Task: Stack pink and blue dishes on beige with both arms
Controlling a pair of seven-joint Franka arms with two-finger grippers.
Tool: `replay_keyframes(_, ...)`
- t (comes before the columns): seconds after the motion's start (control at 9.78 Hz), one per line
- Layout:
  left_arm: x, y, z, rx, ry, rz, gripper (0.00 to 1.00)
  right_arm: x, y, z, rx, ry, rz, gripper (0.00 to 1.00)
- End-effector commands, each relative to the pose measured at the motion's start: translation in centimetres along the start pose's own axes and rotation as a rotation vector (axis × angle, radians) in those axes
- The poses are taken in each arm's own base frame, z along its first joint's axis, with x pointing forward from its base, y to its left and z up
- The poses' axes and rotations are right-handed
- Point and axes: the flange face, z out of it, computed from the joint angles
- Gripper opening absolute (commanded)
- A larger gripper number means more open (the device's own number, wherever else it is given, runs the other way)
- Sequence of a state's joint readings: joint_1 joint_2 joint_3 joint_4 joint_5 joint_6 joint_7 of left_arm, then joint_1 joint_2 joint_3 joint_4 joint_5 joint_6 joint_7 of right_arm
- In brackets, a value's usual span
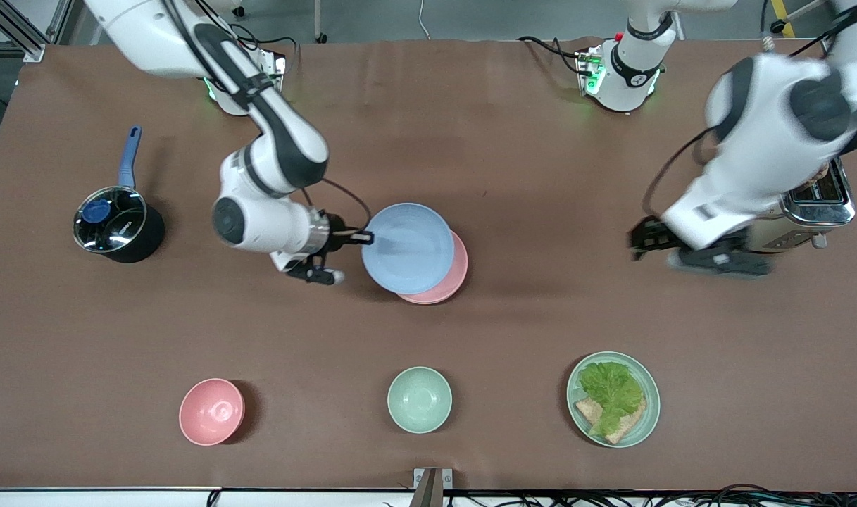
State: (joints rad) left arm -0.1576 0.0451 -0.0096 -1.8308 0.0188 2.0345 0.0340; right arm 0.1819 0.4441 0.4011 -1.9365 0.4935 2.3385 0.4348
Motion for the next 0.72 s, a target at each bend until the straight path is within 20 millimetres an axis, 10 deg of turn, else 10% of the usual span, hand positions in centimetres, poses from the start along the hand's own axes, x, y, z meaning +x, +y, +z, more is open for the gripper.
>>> replay_keyframes(0.0, -1.9, -3.4, -3.5, -0.005, -0.026, 0.048, 1.00, -2.0, 0.0, 1.5, 0.005, 0.054, 0.010, 0.03)
replay_keyframes(0.41, -0.9, -4.6, -14.2, 0.006, -0.080, 0.047, 1.00, -2.0, 1.7, 4.4, -0.006, 0.074, 0.017, 0.04)
replay_keyframes(0.61, -1.9, -5.9, -14.1, 0.006, -0.109, 0.018, 1.00, -1.8, 2.1, 5.6, -0.012, 0.061, 0.022, 0.44)
